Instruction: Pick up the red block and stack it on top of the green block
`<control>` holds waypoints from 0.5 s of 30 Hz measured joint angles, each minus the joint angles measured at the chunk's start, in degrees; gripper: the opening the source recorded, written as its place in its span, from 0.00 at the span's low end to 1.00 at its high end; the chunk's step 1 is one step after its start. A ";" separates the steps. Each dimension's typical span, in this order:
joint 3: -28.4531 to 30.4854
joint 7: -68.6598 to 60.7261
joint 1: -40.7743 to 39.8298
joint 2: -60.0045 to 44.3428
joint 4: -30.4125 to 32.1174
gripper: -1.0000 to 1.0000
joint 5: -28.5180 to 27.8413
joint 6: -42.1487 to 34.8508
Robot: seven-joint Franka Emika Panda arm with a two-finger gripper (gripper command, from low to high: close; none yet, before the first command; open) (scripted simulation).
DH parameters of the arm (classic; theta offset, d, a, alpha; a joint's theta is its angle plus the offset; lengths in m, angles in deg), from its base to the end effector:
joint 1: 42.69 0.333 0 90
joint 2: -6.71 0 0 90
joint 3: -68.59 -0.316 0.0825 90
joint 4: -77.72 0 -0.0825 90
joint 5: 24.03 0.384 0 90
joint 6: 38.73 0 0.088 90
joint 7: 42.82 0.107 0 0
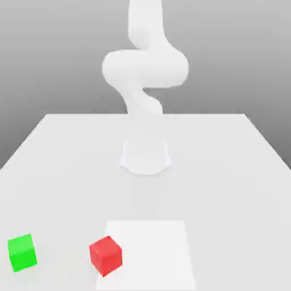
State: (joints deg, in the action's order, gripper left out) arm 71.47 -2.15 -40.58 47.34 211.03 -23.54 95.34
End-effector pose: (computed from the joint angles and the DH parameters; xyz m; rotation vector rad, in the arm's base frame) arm 0.3812 -0.0114 0.6685 -2.5252 0.9608 -0.9371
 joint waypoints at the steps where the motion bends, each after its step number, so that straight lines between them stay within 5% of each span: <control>1: 1.17 -2.30 0.80 -2.25 0.66 0.50 0.33 0.98; 15: 13.03 -33.78 7.58 -31.61 9.21 0.50 6.51 13.67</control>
State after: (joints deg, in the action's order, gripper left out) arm 84.49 -35.92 -33.00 15.72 220.25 -17.04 109.01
